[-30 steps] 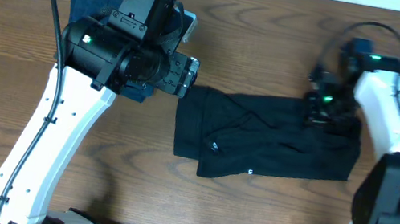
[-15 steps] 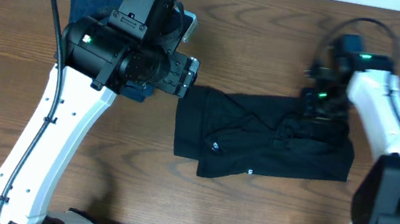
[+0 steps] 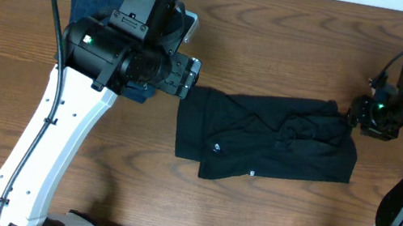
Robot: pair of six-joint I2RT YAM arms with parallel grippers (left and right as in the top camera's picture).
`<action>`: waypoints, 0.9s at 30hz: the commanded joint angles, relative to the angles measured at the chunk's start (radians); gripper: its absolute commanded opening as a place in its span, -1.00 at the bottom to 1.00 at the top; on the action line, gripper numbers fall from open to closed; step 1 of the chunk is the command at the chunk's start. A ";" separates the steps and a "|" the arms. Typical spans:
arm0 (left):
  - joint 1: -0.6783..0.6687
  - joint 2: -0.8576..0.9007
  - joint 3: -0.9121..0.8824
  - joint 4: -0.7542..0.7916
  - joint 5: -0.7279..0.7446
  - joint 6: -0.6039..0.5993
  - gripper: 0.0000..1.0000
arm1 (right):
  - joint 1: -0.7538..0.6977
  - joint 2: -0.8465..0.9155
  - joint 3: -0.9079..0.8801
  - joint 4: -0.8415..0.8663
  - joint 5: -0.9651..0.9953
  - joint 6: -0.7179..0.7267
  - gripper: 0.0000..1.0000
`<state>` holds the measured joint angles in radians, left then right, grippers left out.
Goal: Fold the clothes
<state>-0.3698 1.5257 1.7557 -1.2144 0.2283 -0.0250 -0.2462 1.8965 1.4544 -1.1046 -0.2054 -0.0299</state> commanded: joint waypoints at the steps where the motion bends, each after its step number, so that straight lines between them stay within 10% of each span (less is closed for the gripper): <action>1: 0.005 -0.007 0.011 0.002 -0.013 0.016 0.60 | 0.018 -0.027 -0.053 0.030 -0.055 -0.012 -0.01; 4: 0.005 -0.007 0.011 0.003 -0.013 0.016 0.60 | 0.032 -0.027 -0.097 0.064 -0.020 -0.008 -0.10; 9: 0.005 -0.007 0.011 0.004 -0.013 0.016 0.60 | 0.053 -0.031 -0.121 0.098 -0.189 -0.044 -0.98; 22: 0.005 -0.006 0.011 0.016 -0.013 0.016 0.60 | 0.243 -0.122 -0.116 0.094 -0.282 -0.116 -0.87; 27: 0.005 -0.006 0.011 0.023 -0.013 0.016 0.60 | 0.351 -0.122 -0.116 0.122 -0.280 -0.116 -0.06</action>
<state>-0.3698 1.5257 1.7557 -1.1931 0.2283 -0.0250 0.0547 1.7809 1.3334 -0.9962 -0.4633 -0.1329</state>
